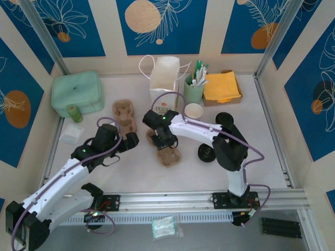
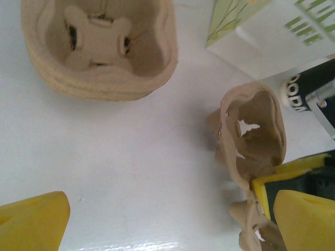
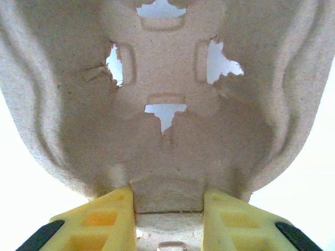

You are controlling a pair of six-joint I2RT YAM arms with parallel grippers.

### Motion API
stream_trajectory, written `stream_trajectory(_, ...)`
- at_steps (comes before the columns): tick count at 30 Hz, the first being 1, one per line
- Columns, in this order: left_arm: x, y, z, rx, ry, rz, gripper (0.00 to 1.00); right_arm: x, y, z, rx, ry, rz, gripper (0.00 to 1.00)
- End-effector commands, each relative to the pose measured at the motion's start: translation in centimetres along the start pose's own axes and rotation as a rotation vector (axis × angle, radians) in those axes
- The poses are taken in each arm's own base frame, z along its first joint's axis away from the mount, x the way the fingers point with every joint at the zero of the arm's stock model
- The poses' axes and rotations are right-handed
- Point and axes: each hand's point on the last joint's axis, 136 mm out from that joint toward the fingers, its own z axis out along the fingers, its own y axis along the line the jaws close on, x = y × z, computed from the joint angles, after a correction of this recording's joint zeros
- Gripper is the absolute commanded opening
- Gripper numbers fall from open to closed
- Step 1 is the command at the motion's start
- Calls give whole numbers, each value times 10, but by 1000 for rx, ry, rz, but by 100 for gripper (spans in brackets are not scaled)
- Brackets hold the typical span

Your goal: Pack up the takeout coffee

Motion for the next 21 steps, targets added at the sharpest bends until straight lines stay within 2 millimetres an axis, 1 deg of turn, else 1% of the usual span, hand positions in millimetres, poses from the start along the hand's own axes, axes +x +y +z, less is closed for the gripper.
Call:
stream_trajectory(1, -24, -16, -18, 25, -59, 37, 99, 10, 2, -33, -47, -33, 28, 29)
stream_trajectory(7, -60, -48, -33, 60, -111, 105, 99, 16, -2, -70, -103, -106, 62, 29)
stream_trajectory(10, -83, -67, -38, 77, -142, 146, 99, 18, -6, -89, -131, -144, 79, 29)
stream_trajectory(15, -126, -98, -34, 112, -168, 193, 100, 16, -14, -124, -211, -214, 121, 29)
stream_trajectory(18, -154, -113, -26, 127, -189, 207, 99, 11, -20, -148, -257, -266, 144, 29)
stream_trajectory(21, -180, -125, -13, 153, -204, 200, 99, 6, -28, -171, -292, -314, 169, 29)
